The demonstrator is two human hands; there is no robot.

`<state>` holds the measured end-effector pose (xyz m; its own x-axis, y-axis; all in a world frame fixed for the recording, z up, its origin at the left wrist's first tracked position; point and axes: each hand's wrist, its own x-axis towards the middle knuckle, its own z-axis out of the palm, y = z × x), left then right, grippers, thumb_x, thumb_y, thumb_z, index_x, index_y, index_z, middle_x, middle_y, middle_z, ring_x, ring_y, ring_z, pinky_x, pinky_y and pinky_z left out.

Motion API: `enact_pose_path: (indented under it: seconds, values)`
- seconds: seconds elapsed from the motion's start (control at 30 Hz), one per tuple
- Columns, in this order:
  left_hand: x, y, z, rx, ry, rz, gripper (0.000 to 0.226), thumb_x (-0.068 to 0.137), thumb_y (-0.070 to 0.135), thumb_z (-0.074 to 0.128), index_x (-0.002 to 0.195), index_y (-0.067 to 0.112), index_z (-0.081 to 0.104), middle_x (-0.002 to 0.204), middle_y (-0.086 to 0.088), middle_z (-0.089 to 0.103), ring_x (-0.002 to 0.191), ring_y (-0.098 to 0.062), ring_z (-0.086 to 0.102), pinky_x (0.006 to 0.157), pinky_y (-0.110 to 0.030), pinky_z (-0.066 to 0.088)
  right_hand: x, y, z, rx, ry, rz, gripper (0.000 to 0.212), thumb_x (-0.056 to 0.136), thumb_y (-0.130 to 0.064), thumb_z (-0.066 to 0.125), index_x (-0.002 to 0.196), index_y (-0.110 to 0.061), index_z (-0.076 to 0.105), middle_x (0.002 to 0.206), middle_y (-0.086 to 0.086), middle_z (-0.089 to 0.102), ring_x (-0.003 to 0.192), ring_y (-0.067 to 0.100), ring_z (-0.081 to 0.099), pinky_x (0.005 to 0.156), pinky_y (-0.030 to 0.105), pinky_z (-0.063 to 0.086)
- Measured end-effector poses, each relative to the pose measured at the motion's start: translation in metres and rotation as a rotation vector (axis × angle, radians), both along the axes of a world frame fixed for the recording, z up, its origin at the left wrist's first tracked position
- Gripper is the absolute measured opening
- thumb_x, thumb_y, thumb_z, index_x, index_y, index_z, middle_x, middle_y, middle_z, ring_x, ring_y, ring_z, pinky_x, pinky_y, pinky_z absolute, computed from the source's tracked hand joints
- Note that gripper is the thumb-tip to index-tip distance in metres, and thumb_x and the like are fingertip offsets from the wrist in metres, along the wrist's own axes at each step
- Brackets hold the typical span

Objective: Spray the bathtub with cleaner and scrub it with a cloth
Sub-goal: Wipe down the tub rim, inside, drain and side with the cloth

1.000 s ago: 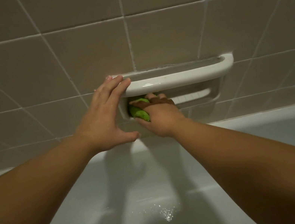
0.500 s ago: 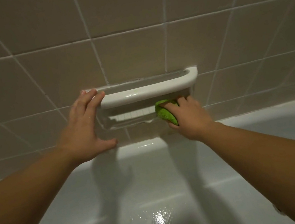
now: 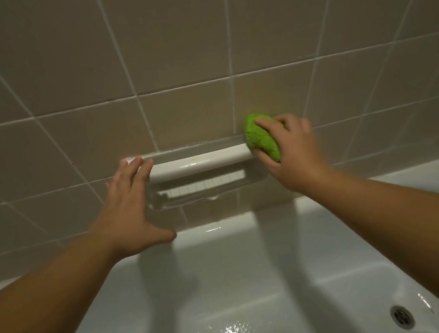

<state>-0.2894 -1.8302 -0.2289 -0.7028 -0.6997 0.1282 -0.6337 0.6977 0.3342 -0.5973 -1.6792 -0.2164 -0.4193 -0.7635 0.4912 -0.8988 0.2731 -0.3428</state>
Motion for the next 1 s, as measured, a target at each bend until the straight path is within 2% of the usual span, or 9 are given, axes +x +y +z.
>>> enact_pose_path:
  seconds: [0.13, 0.27, 0.33, 0.43, 0.53, 0.67, 0.77, 0.9, 1.0]
  values:
    - [0.0, 0.002, 0.004, 0.007, -0.013, 0.007, 0.144, 0.046, 0.065, 0.077, 0.163, 0.029, 0.002, 0.169, 0.011, -0.005, 0.156, -0.013, -0.017, 0.127, -0.047, 0.01, 0.049, -0.024, -0.001, 0.065, 0.103, -0.032, 0.062, 0.09, -0.05, 0.064, 0.147, -0.035, 0.048, 0.14, 0.007, 0.049, 0.121, 0.036, 0.043, 0.101, 0.049, 0.039]
    - [0.003, 0.0, 0.005, 0.023, -0.012, 0.0, 0.14, 0.051, 0.056, 0.086, 0.162, 0.033, 0.003, 0.169, 0.014, -0.005, 0.156, -0.012, -0.017, 0.126, -0.044, 0.011, 0.042, -0.024, 0.007, 0.145, 0.131, 0.197, 0.063, 0.092, -0.05, 0.065, 0.15, -0.042, 0.043, 0.145, 0.002, 0.048, 0.124, 0.033, 0.043, 0.106, 0.049, 0.038]
    - [0.002, -0.001, 0.005, 0.026, -0.019, 0.003, 0.139, 0.054, 0.05, 0.09, 0.162, 0.033, 0.004, 0.169, 0.014, -0.005, 0.156, -0.012, -0.017, 0.127, -0.045, 0.01, 0.019, -0.014, 0.007, 0.158, 0.11, 0.234, 0.065, 0.091, -0.045, 0.069, 0.15, -0.041, 0.044, 0.144, 0.003, 0.047, 0.122, 0.033, 0.043, 0.106, 0.048, 0.04]
    - [0.001, -0.001, 0.005, 0.028, -0.019, 0.007, 0.137, 0.054, 0.049, 0.088, 0.162, 0.033, 0.004, 0.169, 0.014, -0.005, 0.156, -0.013, -0.018, 0.125, -0.041, 0.007, -0.004, 0.001, 0.002, 0.13, 0.027, 0.081, 0.063, 0.091, -0.041, 0.069, 0.149, -0.041, 0.046, 0.143, 0.004, 0.045, 0.123, 0.034, 0.043, 0.106, 0.049, 0.041]
    - [0.0, 0.001, 0.005, 0.027, -0.006, 0.014, 0.138, 0.054, 0.046, 0.09, 0.162, 0.032, 0.005, 0.169, 0.015, -0.005, 0.156, -0.012, -0.017, 0.123, -0.037, 0.008, 0.013, -0.006, 0.008, 0.117, 0.023, -0.046, 0.058, 0.091, -0.043, 0.067, 0.146, -0.041, 0.05, 0.141, 0.005, 0.047, 0.121, 0.036, 0.044, 0.103, 0.046, 0.037]
    - [0.0, 0.001, 0.004, 0.028, -0.001, 0.021, 0.141, 0.053, 0.046, 0.092, 0.163, 0.032, 0.005, 0.169, 0.015, -0.005, 0.157, -0.012, -0.015, 0.121, -0.036, 0.012, 0.067, -0.036, 0.021, 0.2, 0.106, 0.087, 0.061, 0.092, -0.052, 0.061, 0.149, -0.044, 0.041, 0.144, 0.003, 0.045, 0.125, 0.035, 0.041, 0.106, 0.049, 0.033]
    - [0.002, -0.002, 0.004, 0.028, -0.002, 0.005, 0.14, 0.05, 0.057, 0.084, 0.163, 0.031, 0.006, 0.17, 0.012, -0.003, 0.157, -0.014, -0.013, 0.124, -0.039, 0.011, 0.091, -0.053, 0.025, 0.245, 0.117, 0.207, 0.062, 0.094, -0.057, 0.055, 0.151, -0.046, 0.036, 0.143, 0.002, 0.044, 0.124, 0.035, 0.042, 0.105, 0.05, 0.035]
    - [0.004, -0.001, 0.006, 0.029, 0.003, -0.002, 0.13, 0.054, 0.068, 0.068, 0.163, 0.033, 0.007, 0.17, 0.013, -0.002, 0.157, -0.014, -0.012, 0.126, -0.042, 0.012, 0.053, -0.038, 0.024, 0.303, 0.11, 0.296, 0.068, 0.091, -0.054, 0.06, 0.153, -0.049, 0.034, 0.145, 0.0, 0.044, 0.123, 0.033, 0.043, 0.106, 0.047, 0.037]
    - [0.002, 0.002, 0.008, 0.029, 0.009, 0.017, 0.121, 0.069, 0.057, 0.081, 0.163, 0.033, 0.008, 0.17, 0.013, -0.002, 0.157, -0.013, -0.013, 0.127, -0.046, 0.013, 0.012, -0.013, 0.02, 0.282, 0.054, 0.225, 0.07, 0.09, -0.049, 0.062, 0.154, -0.049, 0.033, 0.147, -0.002, 0.042, 0.126, 0.03, 0.041, 0.109, 0.046, 0.037]
